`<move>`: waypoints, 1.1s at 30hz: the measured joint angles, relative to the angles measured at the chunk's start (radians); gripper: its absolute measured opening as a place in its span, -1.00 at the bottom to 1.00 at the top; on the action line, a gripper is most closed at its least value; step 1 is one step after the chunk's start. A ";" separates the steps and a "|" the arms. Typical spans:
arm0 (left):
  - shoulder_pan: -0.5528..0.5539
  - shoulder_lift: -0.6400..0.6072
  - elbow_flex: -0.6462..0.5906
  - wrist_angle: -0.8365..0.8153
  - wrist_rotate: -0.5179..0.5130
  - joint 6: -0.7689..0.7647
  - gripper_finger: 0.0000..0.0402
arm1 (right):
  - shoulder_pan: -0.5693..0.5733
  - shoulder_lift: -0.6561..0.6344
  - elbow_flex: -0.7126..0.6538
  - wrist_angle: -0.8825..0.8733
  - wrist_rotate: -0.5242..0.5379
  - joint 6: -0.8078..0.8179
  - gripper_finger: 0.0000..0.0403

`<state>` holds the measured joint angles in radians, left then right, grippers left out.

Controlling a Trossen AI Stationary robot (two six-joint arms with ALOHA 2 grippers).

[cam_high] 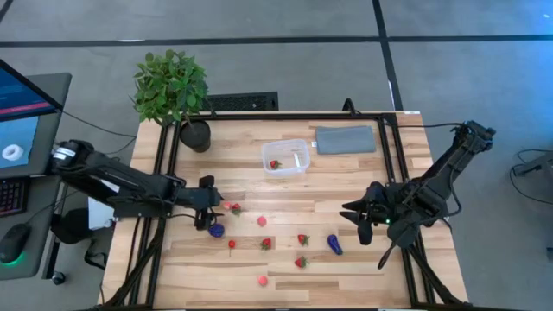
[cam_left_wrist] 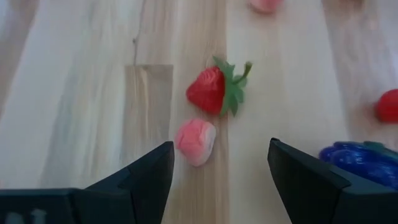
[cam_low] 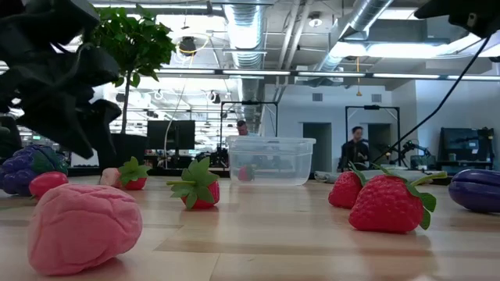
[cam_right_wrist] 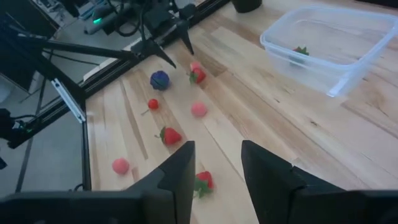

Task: Pick and placing Produce into tupperware
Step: Put the top apricot into the container

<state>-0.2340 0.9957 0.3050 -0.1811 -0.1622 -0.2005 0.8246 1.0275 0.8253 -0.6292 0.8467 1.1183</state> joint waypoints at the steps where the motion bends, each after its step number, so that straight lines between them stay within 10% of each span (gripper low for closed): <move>1: 0.000 0.019 0.000 0.007 -0.003 -0.005 0.24 | 0.000 0.000 0.000 0.000 0.000 0.000 -0.26; 33: 0.072 0.264 0.002 0.201 0.023 -0.083 0.12 | 0.000 0.001 0.000 0.005 0.000 0.000 -0.34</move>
<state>-0.1616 1.2598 0.3065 0.0198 -0.1397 -0.2839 0.8246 1.0283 0.8253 -0.6238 0.8463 1.1183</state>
